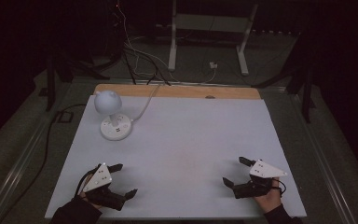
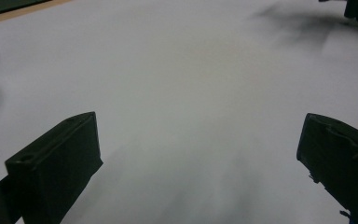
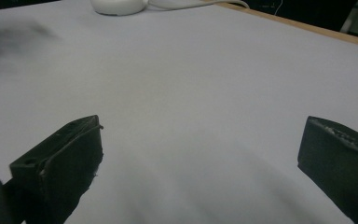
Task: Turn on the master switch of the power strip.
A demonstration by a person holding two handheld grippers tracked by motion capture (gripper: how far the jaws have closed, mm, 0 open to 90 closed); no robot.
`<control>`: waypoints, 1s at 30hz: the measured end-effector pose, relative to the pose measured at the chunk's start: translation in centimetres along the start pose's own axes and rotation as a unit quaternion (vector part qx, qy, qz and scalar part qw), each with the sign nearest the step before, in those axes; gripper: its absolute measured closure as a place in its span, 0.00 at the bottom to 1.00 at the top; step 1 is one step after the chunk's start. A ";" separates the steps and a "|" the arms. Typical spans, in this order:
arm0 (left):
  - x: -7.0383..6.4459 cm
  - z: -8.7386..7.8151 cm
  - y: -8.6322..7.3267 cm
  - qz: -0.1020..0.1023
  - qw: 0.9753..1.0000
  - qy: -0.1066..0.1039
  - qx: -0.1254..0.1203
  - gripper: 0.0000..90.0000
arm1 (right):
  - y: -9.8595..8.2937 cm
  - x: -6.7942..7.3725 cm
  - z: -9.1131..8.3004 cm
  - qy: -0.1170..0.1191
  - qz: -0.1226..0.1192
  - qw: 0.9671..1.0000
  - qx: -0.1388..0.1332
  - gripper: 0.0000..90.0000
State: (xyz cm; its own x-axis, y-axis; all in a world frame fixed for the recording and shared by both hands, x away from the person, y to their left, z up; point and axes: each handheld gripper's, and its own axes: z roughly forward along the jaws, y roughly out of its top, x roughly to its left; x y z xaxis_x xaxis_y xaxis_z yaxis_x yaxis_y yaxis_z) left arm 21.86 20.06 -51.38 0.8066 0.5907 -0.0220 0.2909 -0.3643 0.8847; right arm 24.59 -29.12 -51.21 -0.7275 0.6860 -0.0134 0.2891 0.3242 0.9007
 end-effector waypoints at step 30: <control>-0.9 0.2 1.5 0.015 0.998 -0.061 0.019 0.00 | 0.8 0.8 0.0 0.007 -0.009 1.000 -0.014 0.00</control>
State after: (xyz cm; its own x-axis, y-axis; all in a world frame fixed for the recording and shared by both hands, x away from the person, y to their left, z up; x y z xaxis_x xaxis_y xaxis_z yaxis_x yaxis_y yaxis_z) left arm 21.68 18.89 -50.16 0.8714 0.4875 -0.0546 0.2832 -0.4091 0.8674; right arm 24.21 -28.30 -50.52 -0.7412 0.6708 -0.0245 0.2581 0.3184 0.9122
